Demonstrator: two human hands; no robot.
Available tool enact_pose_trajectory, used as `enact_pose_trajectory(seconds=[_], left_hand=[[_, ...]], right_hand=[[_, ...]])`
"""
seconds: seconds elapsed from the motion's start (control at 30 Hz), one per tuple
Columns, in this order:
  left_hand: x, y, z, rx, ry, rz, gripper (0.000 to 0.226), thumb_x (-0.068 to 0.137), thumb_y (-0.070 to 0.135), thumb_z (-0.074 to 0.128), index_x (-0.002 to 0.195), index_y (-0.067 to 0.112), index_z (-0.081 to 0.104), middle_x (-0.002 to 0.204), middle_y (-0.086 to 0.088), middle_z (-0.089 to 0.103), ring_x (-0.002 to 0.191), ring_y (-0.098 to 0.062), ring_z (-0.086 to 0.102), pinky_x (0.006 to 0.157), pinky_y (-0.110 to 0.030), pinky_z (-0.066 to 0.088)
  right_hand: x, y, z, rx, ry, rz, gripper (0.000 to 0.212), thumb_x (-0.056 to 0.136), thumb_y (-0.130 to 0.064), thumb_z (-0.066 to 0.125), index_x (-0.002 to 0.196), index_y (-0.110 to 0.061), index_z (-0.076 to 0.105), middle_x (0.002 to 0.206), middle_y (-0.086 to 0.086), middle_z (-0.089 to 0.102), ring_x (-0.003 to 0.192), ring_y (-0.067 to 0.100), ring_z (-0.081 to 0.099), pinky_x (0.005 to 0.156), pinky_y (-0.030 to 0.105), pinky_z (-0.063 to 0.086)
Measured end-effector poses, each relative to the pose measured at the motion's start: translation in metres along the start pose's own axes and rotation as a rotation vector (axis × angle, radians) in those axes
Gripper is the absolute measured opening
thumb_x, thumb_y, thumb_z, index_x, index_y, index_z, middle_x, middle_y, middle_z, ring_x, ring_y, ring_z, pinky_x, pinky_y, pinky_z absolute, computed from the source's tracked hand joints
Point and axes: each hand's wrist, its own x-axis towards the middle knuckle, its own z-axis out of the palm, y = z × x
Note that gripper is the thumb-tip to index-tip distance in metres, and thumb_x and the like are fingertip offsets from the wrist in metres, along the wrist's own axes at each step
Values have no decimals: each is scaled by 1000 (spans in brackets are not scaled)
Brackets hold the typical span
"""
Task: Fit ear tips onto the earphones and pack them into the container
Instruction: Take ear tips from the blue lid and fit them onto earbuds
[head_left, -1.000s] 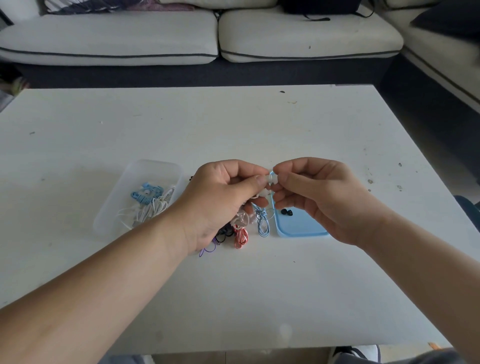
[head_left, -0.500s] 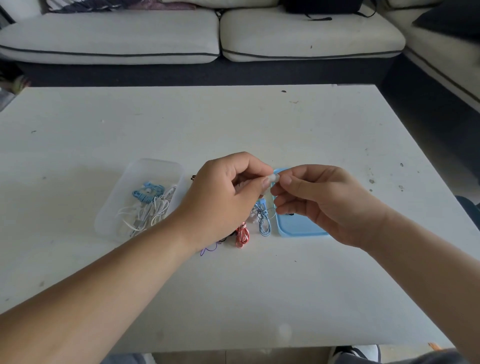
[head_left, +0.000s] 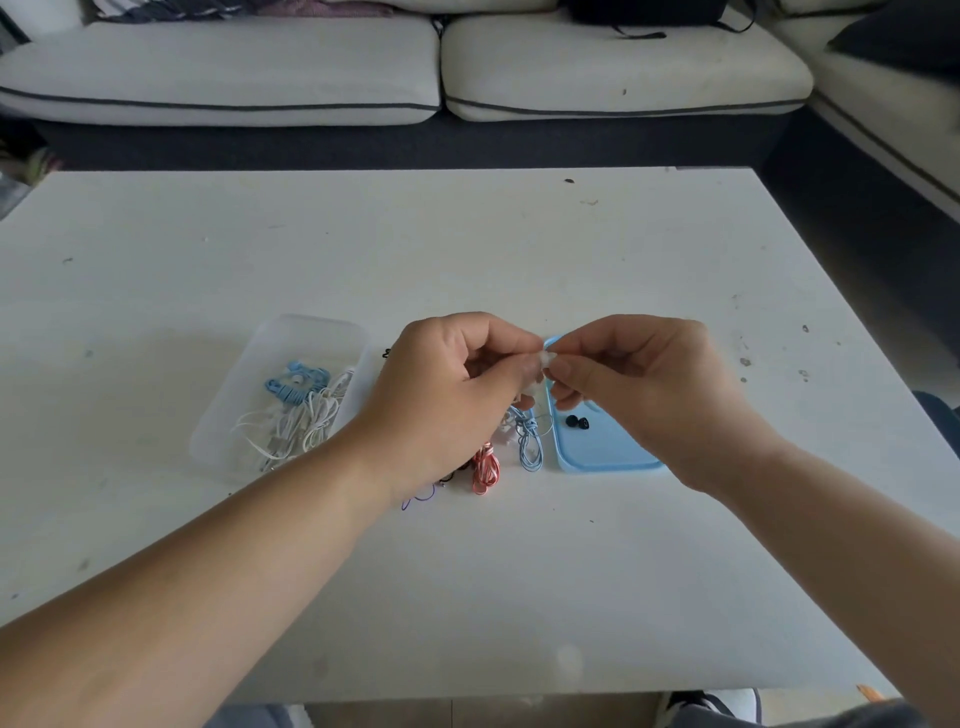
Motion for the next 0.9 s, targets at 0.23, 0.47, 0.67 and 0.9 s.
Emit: enact_pose_trajectory(seconds=[0.23, 0.47, 0.67, 0.9], left_hand=[[5, -2, -1, -145, 0, -200, 8, 92, 14, 76, 99, 12, 77, 87, -8, 79, 75, -19, 76, 63, -29, 56], [10, -5, -1, -286, -42, -237, 9, 95, 9, 71, 103, 8, 75, 78, -3, 73, 65, -16, 64, 65, -32, 49], [10, -5, 0, -271, -58, -244, 6, 92, 11, 74, 98, 12, 76, 79, -6, 73, 62, -16, 60, 64, -33, 51], [13, -8, 0, -333, -31, -265, 12, 95, 6, 70, 107, 8, 73, 90, -10, 75, 68, -18, 66, 76, -43, 55]], right_hand=[[1, 2, 5, -84, -5, -43, 16, 92, -8, 74, 87, -23, 77, 74, -3, 76, 72, 20, 74, 75, 30, 60], [4, 5, 0, 155, -69, 86, 20, 95, 4, 64, 95, -10, 79, 79, 16, 76, 71, 24, 72, 74, 29, 60], [3, 7, 1, 93, -74, 60, 17, 97, -3, 65, 90, -11, 78, 78, 10, 76, 69, 22, 72, 75, 37, 62], [15, 18, -10, -92, 65, 136, 23, 97, -3, 59, 97, -18, 77, 77, 2, 76, 63, 13, 68, 67, 30, 61]])
